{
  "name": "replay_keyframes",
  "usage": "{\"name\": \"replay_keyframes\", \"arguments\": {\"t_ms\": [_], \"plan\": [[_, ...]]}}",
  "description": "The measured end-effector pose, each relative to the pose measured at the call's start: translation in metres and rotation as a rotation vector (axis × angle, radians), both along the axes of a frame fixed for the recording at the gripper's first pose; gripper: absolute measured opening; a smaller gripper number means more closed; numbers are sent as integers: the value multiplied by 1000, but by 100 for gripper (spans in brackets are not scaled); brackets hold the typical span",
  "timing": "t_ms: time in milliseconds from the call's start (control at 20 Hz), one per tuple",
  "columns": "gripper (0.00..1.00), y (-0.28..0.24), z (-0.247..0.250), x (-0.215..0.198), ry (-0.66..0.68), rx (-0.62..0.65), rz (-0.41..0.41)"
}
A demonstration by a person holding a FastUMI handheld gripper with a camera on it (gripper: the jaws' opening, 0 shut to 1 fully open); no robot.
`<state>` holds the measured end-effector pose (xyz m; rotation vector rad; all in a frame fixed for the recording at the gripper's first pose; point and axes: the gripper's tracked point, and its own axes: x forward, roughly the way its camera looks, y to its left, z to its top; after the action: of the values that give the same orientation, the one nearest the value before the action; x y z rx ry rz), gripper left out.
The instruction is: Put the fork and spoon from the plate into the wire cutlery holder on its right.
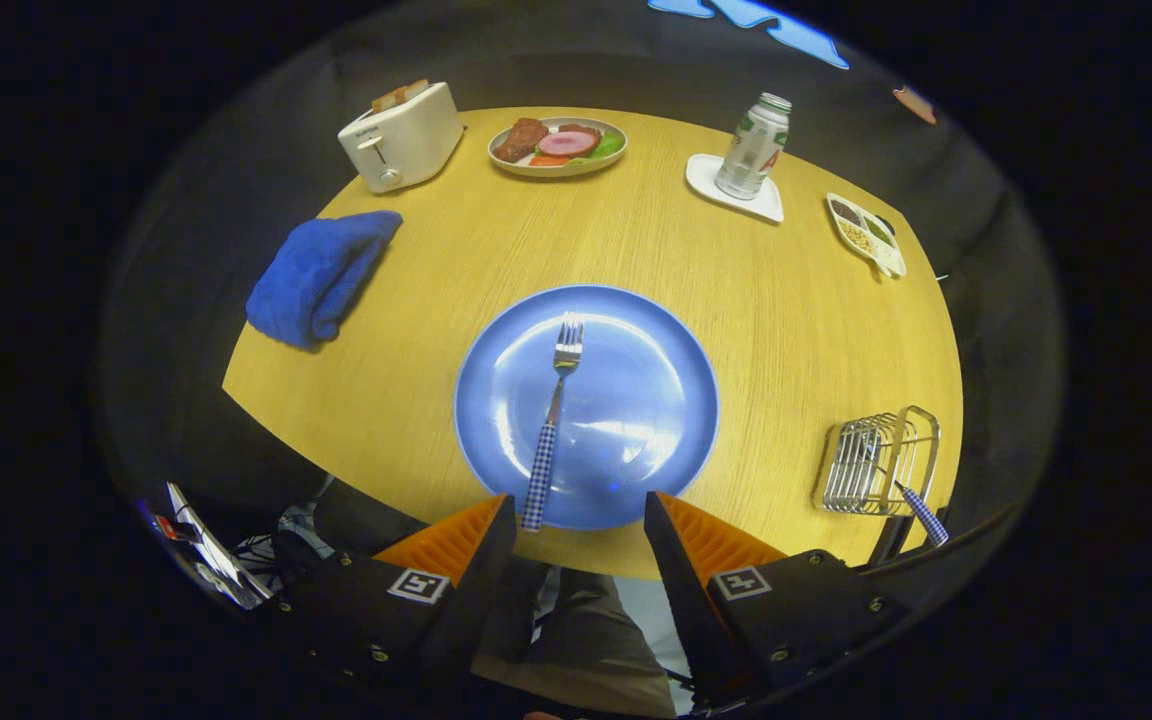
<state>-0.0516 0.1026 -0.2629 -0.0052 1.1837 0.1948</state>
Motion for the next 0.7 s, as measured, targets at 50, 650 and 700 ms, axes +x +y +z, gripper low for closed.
{"name": "replay_keyframes", "arguments": {"t_ms": [50,650,700], "plan": [[81,4,-3,2,2,3,-1],[81,20,-52,12,97,-14,-45],[81,20,-55,12,106,-13,-49]]}}
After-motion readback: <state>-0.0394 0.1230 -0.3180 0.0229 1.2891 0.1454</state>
